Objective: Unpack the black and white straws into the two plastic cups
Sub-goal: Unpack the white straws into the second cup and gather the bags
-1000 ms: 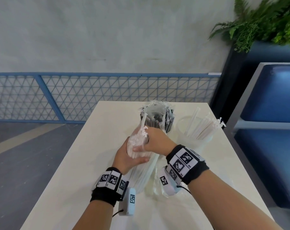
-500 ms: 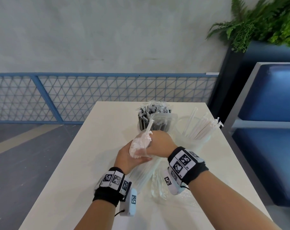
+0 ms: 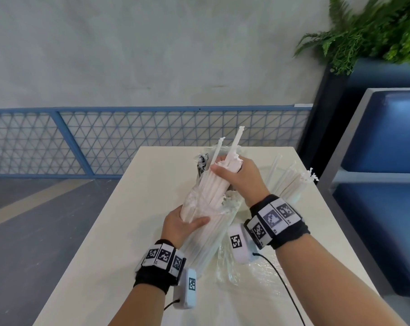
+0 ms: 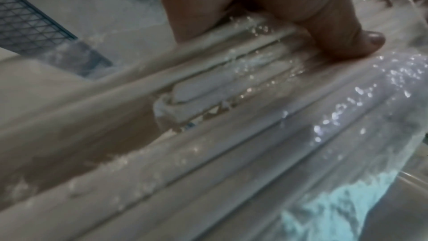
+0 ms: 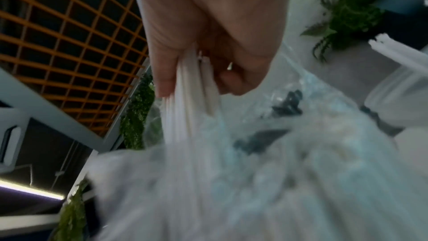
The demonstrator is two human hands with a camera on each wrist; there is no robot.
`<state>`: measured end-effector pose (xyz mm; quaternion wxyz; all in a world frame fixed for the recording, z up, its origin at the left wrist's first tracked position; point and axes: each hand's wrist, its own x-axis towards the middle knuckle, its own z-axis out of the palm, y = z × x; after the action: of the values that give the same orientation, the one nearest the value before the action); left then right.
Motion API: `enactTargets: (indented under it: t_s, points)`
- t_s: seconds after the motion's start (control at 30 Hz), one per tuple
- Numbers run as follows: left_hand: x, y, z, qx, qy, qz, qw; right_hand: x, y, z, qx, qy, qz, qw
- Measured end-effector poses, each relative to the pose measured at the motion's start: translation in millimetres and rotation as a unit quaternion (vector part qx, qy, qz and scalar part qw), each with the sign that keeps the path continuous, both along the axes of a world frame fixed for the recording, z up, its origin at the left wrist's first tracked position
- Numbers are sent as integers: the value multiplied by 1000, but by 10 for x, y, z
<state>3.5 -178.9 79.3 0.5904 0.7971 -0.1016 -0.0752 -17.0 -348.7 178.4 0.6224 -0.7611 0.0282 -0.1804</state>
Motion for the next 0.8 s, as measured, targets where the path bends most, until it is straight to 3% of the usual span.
enactTargets:
  t_s: [0.17,0.37,0.53,0.7,0.8]
  points:
    - [-17,-28,-19,-23,-2,1,1000,-61,207,-278,24,89,60,994]
    - [-62,-31,32,-2,-34,-17,999,-59,407,-380,37,62,-7,997]
    - [-114,-14,54,-28,-74,-17,997,-50,293,-383,64,97,5,993]
    - [-105,-55,-54,-39,-88,1,995,-60,63,-310,-57,110,89,988]
    - [-96,-94,-106,-37,-96,11,995,-60,3,-255,-136,141,167,966]
